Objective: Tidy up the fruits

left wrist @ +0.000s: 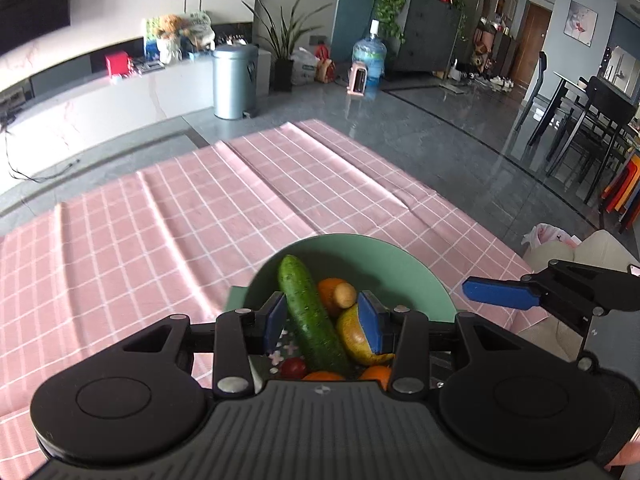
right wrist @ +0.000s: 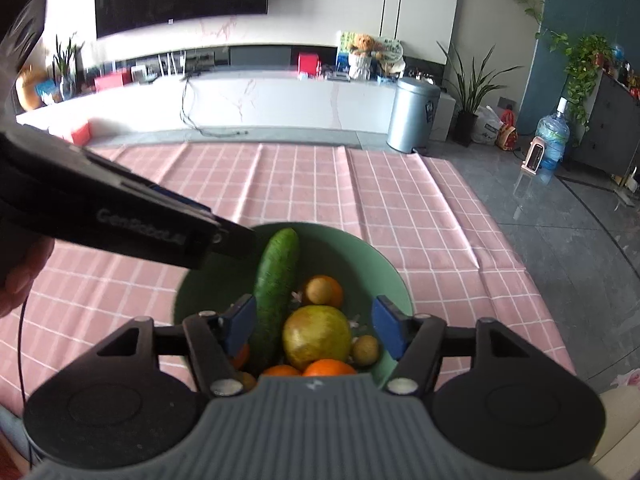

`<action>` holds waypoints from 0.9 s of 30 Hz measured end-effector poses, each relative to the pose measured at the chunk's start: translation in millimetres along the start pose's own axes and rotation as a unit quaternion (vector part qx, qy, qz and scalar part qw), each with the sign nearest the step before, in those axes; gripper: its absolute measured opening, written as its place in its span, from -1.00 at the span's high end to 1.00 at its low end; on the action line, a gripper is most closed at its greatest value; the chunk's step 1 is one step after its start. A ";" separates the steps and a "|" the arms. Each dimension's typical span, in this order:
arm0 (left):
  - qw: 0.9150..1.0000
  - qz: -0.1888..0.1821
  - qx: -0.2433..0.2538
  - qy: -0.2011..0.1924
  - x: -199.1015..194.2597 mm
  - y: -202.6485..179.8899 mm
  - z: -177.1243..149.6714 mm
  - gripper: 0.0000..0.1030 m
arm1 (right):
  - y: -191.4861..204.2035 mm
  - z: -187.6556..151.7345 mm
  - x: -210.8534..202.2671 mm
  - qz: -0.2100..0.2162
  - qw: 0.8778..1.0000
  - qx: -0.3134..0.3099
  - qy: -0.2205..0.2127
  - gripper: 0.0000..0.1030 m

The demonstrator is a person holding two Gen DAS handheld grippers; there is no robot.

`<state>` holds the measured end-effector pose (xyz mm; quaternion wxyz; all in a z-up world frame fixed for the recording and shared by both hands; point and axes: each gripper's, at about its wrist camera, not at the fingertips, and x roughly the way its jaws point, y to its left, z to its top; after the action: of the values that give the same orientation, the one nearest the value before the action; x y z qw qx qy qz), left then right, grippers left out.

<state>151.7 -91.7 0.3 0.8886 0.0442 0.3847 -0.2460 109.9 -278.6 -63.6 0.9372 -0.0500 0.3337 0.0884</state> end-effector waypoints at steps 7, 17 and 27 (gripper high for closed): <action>0.998 0.054 -0.007 -0.031 -47.6 1.8 -32.2 0.04 | 12.0 -13.2 -35.7 0.042 0.994 0.093 -0.050 -0.46; 0.982 0.163 -0.012 -0.092 -80.3 -2.3 -83.4 -0.07 | 45.2 -43.1 -71.2 0.008 0.988 0.098 -0.122 -0.56; 0.971 0.210 -0.021 -0.113 -90.1 -1.5 -111.0 -0.38 | 59.4 -70.9 -74.0 0.007 0.990 0.088 -0.114 -0.56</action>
<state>25.0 -27.0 -13.7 0.9587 0.0780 0.2691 -0.0489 -2.0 -241.0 -73.5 0.9691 0.0452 0.2319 0.0701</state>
